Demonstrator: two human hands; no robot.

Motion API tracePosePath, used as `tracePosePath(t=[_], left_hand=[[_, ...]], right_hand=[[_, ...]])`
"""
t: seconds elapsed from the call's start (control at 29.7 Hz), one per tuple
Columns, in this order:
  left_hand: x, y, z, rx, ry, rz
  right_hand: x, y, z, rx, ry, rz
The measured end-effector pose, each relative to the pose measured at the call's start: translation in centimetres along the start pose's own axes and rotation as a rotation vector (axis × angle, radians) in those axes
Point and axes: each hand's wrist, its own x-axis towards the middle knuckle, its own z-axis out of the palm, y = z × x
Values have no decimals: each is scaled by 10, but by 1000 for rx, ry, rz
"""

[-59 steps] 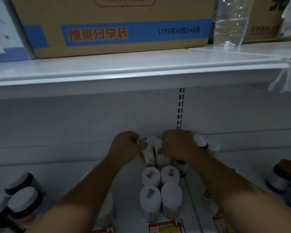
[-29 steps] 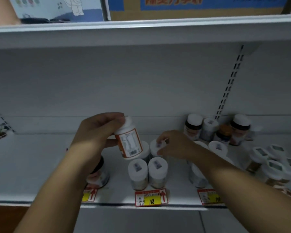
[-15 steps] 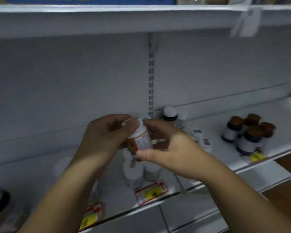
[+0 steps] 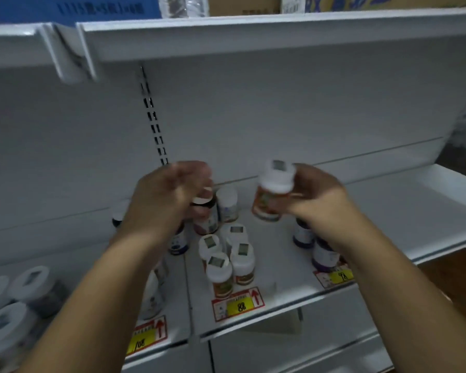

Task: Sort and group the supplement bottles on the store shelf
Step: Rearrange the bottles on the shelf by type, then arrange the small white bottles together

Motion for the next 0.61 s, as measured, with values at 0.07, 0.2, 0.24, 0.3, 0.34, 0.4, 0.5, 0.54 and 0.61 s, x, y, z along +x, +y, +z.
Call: tracePosePath(t=[0.07, 0.2, 0.24, 0.3, 0.34, 0.4, 0.5, 0.54, 0.61], left_hand=[[3, -12, -13, 2, 126, -39], [-5, -53, -16, 89, 146, -249], [-7, -64, -13, 114, 136, -299], [-10, -84, -6, 184, 114, -390], [-12, -93, 0, 197, 114, -434], [-15, -109, 7, 194, 132, -500], [-18, -122, 20, 169, 125, -594], [-19, -124, 22, 159, 133, -619], [-22, -127, 25, 150, 157, -631]], right_hand=[[13, 12, -16, -9, 118, 13], [33, 43, -16, -5, 19, 113], [39, 48, -11, -5, -19, 122], [55, 53, 3, -40, -97, 114], [63, 54, 11, -65, -123, 99], [80, 56, 31, -119, -179, 80], [96, 62, 58, -270, -297, 57], [101, 64, 66, -351, -365, 31], [106, 66, 78, -499, -497, -5]])
